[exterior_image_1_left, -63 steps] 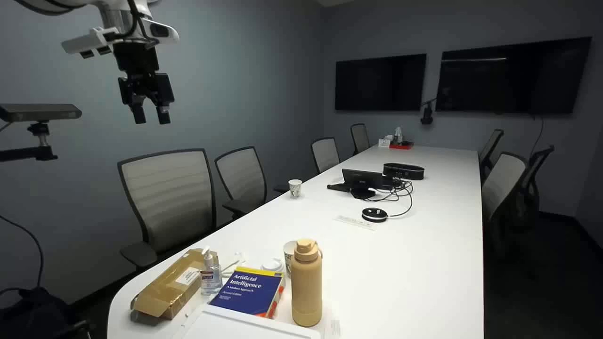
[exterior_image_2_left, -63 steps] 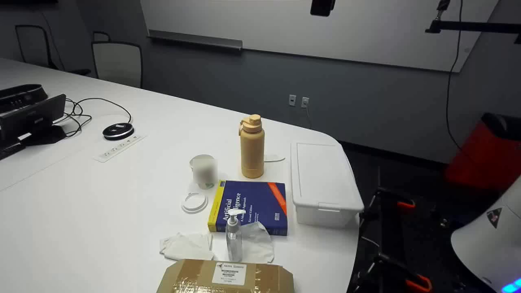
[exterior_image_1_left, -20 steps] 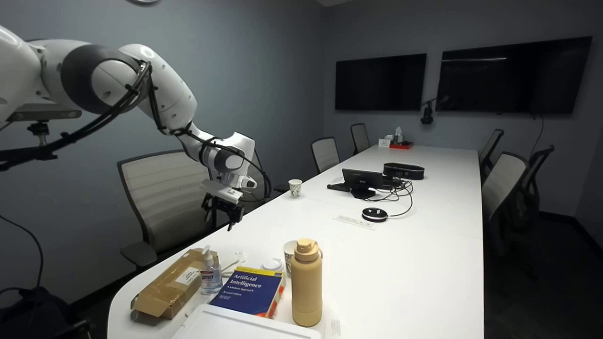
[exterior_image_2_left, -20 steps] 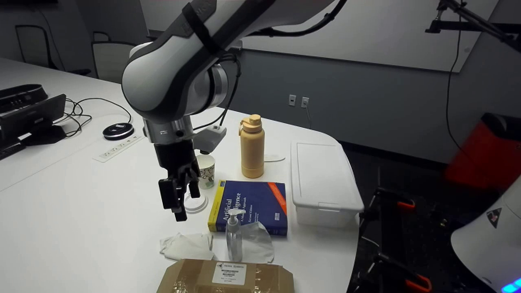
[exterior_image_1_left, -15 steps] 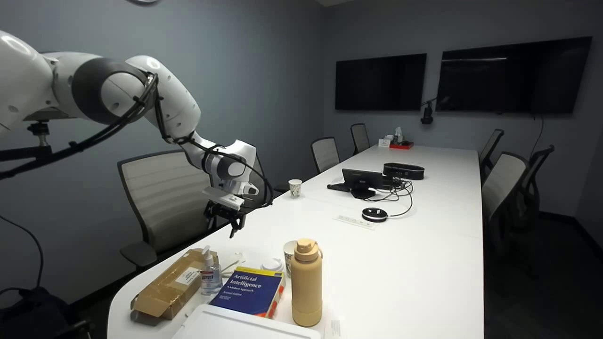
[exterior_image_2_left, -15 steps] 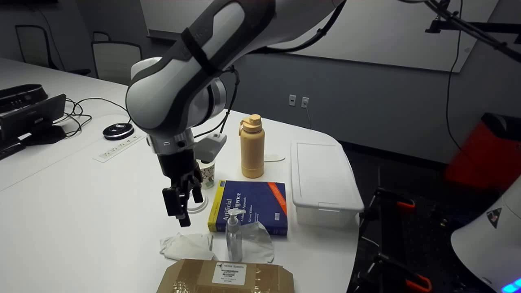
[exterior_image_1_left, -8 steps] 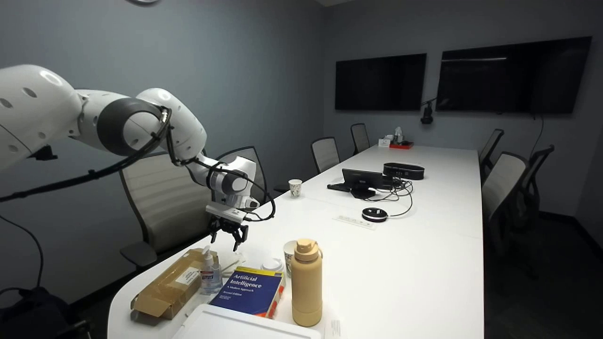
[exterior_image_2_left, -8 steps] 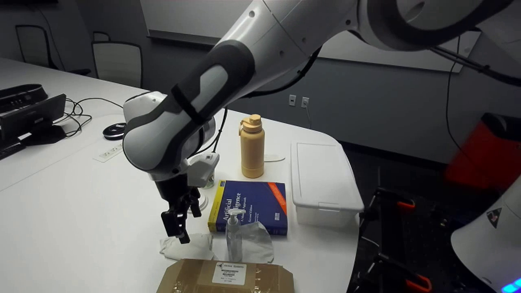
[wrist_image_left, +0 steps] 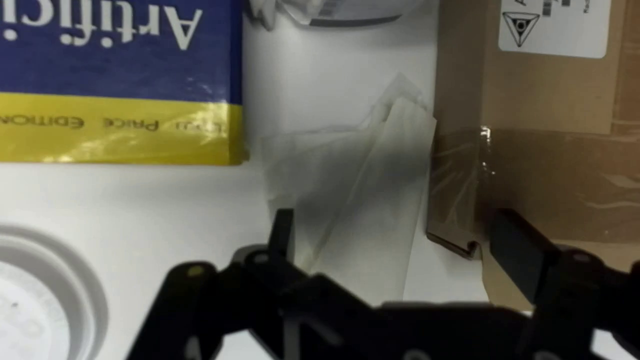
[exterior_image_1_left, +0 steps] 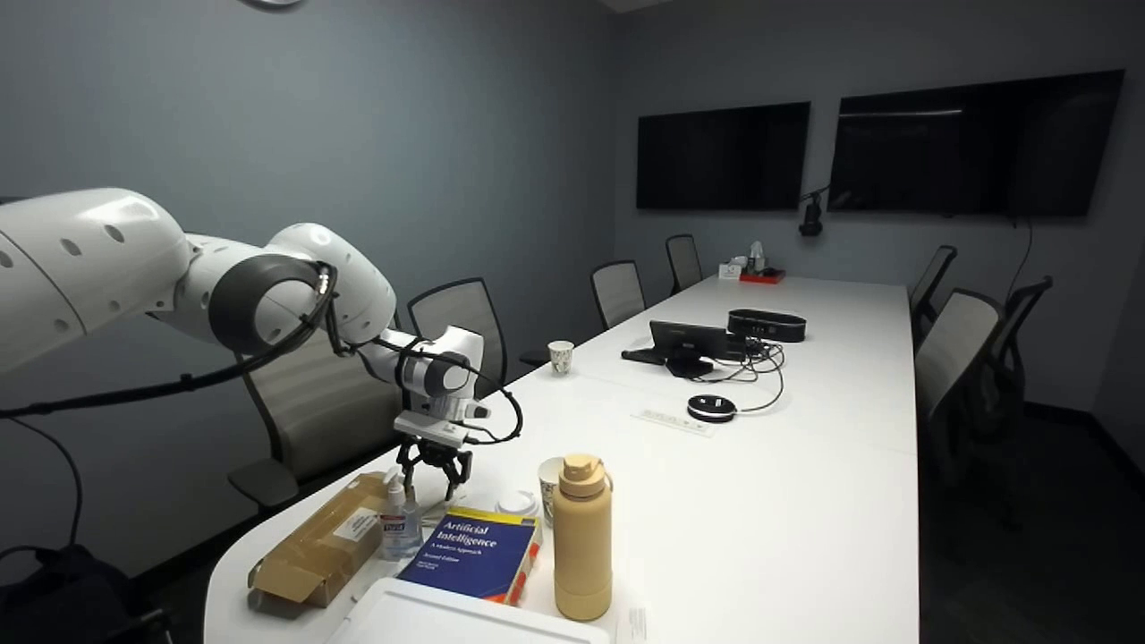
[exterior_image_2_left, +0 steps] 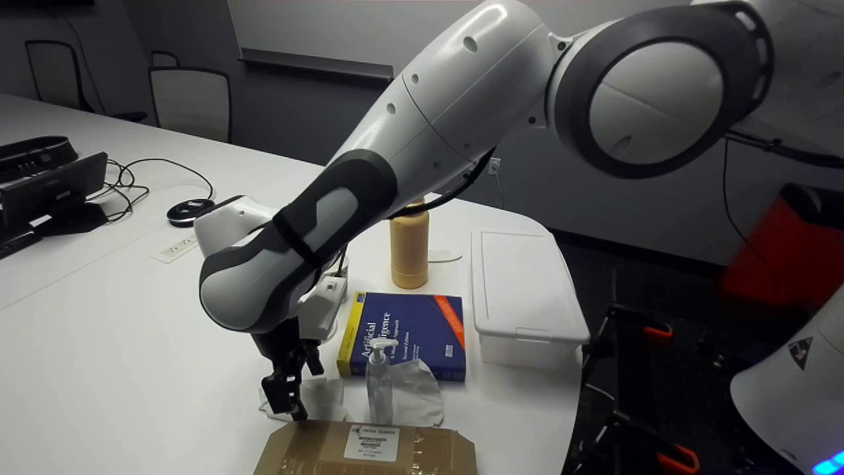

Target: Use the white napkin to wipe the top of the beige bottle.

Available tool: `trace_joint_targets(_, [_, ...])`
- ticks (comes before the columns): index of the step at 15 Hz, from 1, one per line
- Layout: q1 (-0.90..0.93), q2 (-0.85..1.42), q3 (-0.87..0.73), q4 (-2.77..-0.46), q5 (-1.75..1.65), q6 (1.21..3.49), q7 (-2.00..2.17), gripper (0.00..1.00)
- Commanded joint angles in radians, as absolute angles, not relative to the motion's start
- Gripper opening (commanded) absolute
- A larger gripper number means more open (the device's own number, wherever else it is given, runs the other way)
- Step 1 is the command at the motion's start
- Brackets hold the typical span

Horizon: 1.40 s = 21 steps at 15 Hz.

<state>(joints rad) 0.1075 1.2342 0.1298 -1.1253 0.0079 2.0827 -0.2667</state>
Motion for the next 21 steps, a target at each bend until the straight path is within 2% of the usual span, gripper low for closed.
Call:
trace_joint_targets(1, [0.136,1.314,0.112,-1.009,-0.014,2.041,-0.229,1.0])
trace_joint_targets(8, [0.139,1.347,0.109,-0.93,-0.008,2.027,-0.222,1.0])
trace_joint_targets(21, [0.077,1.324,0.129,-0.969,0.041,2.05,-0.259,1.0])
